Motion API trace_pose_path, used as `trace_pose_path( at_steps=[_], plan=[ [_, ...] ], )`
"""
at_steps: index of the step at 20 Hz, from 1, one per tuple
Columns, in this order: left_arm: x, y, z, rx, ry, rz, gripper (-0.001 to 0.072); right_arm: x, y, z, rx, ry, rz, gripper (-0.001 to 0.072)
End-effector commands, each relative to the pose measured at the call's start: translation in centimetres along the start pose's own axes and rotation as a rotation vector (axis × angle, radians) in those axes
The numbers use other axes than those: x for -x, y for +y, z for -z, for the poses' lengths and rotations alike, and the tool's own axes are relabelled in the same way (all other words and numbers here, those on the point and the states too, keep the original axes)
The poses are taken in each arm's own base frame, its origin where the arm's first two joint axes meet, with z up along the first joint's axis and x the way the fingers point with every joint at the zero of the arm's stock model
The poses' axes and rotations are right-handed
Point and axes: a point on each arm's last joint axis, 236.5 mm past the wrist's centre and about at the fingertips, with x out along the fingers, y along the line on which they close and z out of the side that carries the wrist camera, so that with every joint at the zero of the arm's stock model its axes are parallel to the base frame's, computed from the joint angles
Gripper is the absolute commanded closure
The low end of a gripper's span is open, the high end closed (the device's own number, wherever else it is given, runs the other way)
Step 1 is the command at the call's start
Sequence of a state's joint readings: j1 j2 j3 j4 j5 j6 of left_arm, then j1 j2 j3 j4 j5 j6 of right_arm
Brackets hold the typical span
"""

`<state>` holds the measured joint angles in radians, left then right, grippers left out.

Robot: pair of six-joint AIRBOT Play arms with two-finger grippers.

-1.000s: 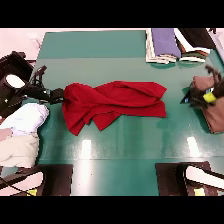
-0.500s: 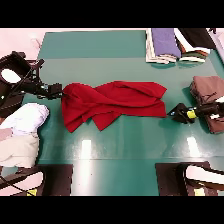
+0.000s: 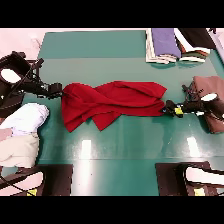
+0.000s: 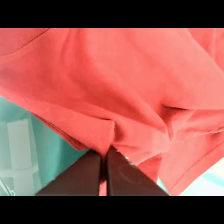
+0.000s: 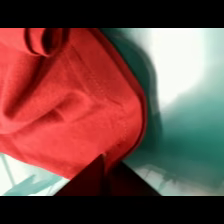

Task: Fold the shirts.

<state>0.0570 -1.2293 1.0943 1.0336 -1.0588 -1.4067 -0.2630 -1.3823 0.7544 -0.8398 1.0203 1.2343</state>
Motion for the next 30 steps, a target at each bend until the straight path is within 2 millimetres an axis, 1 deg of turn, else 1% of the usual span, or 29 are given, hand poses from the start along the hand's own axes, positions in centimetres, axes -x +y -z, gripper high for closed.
trace_pose_path(
  at_steps=[1,2,3,4,5,7,8,9,10,11,12,13,14,15,16,17,18,20,21,22,23,24,25,26,27,28,29,30],
  plan=[
    [1.4,-0.8,-0.9,-0.021,-0.028,0.006,0.0682,1.1,1.9,0.2,0.08,-0.019,-0.019,0.0692],
    [2.9,-1.7,-2.0,-0.045,-0.073,0.012,0.0682,2.5,2.7,-0.4,0.116,-0.052,-0.027,0.0692],
    [5.0,-3.0,-3.4,-0.077,-0.129,0.02,0.0682,4.7,4.3,-1.1,0.163,-0.091,-0.044,0.0692],
    [7.9,-4.7,-4.8,-0.119,-0.198,0.03,0.0682,7.6,6.3,-2.0,0.22,-0.143,-0.06,0.0692],
    [11.2,-6.6,-6.1,-0.166,-0.272,0.041,0.0682,10.9,8.4,-2.9,0.284,-0.207,-0.071,0.0692],
    [19.2,-11.0,-8.4,-0.272,-0.463,0.062,0.0681,19.0,13.6,-4.3,0.438,-0.387,-0.073,0.0692],
    [23.9,-13.4,-9.1,-0.327,-0.575,0.073,0.0681,23.4,16.3,-4.5,0.514,-0.497,-0.066,0.0692],
    [28.5,-15.7,-9.2,-0.378,-0.68,0.083,0.0681,28.2,19.2,-4.2,0.594,-0.623,-0.054,0.0692],
    [33.4,-18.1,-8.8,-0.431,-0.794,0.095,0.0681,32.7,21.8,-3.2,0.66,-0.741,-0.041,0.0692],
    [37.7,-20.1,-8.0,-0.474,-0.895,0.107,0.0681,36.6,23.9,-2.0,0.703,-0.847,-0.029,0.0692],
    [41.8,-22.0,-6.9,-0.513,-0.992,0.119,0.0682,40.3,25.8,-0.4,0.739,-0.948,-0.02,0.0692],
    [45.3,-23.6,-5.6,-0.538,-1.067,0.136,0.0682,43.2,27.2,1.2,0.766,-1.027,-0.007,0.0692],
    [48.1,-24.8,-4.4,-0.549,-1.129,0.158,0.0682,45.7,28.3,2.7,0.784,-1.098,0.006,0.0692],
    [50.2,-25.8,-3.3,-0.551,-1.172,0.183,0.0682,48.0,29.3,4.3,0.801,-1.171,0.026,0.0692],
    [51.9,-26.6,-2.4,-0.548,-1.208,0.207,0.0682,49.8,29.9,5.6,0.806,-1.227,0.047,0.0693],
    [53.0,-27.1,-1.7,-0.551,-1.233,0.221,0.0682,51.0,30.1,6.3,0.8,-1.261,0.069,0.0692],
    [53.7,-27.4,-1.4,-0.555,-1.255,0.231,0.0682,51.7,30.0,6.8,0.79,-1.273,0.096,0.0693],
    [54.2,-27.5,-1.3,-0.558,-1.273,0.232,0.0682,52.1,29.4,7.0,0.765,-1.253,0.147,0.0693],
    [53.8,-27.3,-1.6,-0.553,-1.262,0.224,0.0682,52.2,29.1,6.8,0.752,-1.238,0.159,0.0693],
    [52.4,-26.5,-2.6,-0.533,-1.23,0.209,0.0682,52.3,28.9,6.2,0.735,-1.225,0.15,0.0693],
    [50.0,-25.1,-4.2,-0.5,-1.174,0.18,0.0682,52.1,28.6,5.2,0.724,-1.207,0.144,0.0693],
    [46.4,-23.6,-5.8,-0.459,-1.085,0.164,0.0682,51.4,27.7,3.7,0.702,-1.168,0.133,0.0694],
    [42.0,-21.7,-7.4,-0.413,-0.978,0.149,0.0682,50.0,26.8,2.2,0.68,-1.106,0.114,0.0694],
    [37.6,-20.0,-8.6,-0.368,-0.868,0.141,0.0682,47.6,25.6,0.5,0.655,-1.01,0.084,0.0694],
    [32.9,-18.2,-9.5,-0.322,-0.748,0.14,0.0681,44.8,24.3,-1.2,0.627,-0.91,0.064,0.0694],
    [28.7,-16.5,-10.1,-0.287,-0.643,0.135,0.0682,41.4,22.7,-3.1,0.598,-0.799,0.067,0.0694],
    [24.4,-14.6,-10.5,-0.257,-0.54,0.121,0.0681,37.9,20.5,-5.0,0.554,-0.697,0.108,0.0694],
    [20.6,-12.8,-10.7,-0.22,-0.449,0.11,0.0682,34.1,17.7,-6.6,0.5,-0.587,0.173,0.0694]
  ],
)
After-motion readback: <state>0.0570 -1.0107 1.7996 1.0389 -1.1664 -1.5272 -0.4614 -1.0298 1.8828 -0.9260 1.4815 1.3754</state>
